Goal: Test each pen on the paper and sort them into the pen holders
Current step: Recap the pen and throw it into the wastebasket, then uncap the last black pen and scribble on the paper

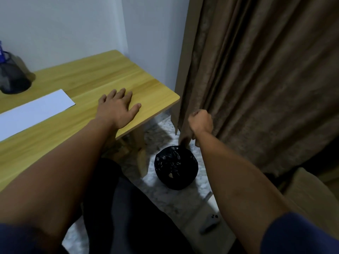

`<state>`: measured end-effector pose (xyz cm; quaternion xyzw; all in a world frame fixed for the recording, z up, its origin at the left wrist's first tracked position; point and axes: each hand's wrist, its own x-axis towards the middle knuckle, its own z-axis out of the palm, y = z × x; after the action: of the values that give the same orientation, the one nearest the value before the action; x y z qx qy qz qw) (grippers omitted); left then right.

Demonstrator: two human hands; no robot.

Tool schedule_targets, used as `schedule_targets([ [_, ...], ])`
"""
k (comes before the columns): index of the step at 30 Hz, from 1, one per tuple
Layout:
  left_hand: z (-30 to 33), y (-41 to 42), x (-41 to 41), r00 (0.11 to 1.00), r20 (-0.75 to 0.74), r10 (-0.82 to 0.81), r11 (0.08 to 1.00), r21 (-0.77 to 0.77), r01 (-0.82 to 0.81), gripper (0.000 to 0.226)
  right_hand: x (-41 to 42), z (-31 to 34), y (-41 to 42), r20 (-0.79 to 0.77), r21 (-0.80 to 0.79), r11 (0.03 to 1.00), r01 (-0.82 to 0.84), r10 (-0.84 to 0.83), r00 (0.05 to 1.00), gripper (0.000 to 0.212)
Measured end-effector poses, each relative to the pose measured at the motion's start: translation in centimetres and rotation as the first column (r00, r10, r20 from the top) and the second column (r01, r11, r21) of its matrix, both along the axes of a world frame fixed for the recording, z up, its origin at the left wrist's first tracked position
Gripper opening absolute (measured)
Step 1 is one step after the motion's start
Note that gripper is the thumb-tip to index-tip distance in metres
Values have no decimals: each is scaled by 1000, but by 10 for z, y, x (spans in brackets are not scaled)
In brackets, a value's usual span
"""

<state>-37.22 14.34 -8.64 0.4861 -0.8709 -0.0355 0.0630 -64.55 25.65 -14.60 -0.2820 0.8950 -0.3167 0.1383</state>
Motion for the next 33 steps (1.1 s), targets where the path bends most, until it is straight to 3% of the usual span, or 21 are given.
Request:
schedule_targets([
  [6, 31, 1, 13, 998, -58, -9, 1000, 4, 9, 59, 27, 87, -28, -149, -169, 982, -85, 60, 987, 26],
  [11, 65, -2, 61, 995, -83, 53, 996, -68, -59, 59, 89, 130, -74, -176, -164, 912, -376, 348, 921, 21],
  [15, 92, -7, 144, 979, -48, 200, 968, -141, -205, 54, 184, 149, -114, -184, -153, 815, -560, 533, 826, 18],
  [21, 99, 3, 296, 897, -90, 432, 882, -166, -442, 45, 341, 159, -144, -180, -155, 599, -786, 765, 619, 18],
  [26, 80, 24, 420, 765, -96, 636, 759, -97, -644, 43, 464, 153, -151, -176, -129, 372, -919, 904, 390, 19],
  [30, 57, 29, 504, 676, -149, 722, 682, -9, -731, 41, 548, 138, -151, -131, -81, 198, -977, 969, 208, 13],
  [33, 45, 25, 542, 657, -169, 734, 668, 11, -744, 49, 601, 123, -150, -116, -54, 117, -992, 986, 123, 14],
])
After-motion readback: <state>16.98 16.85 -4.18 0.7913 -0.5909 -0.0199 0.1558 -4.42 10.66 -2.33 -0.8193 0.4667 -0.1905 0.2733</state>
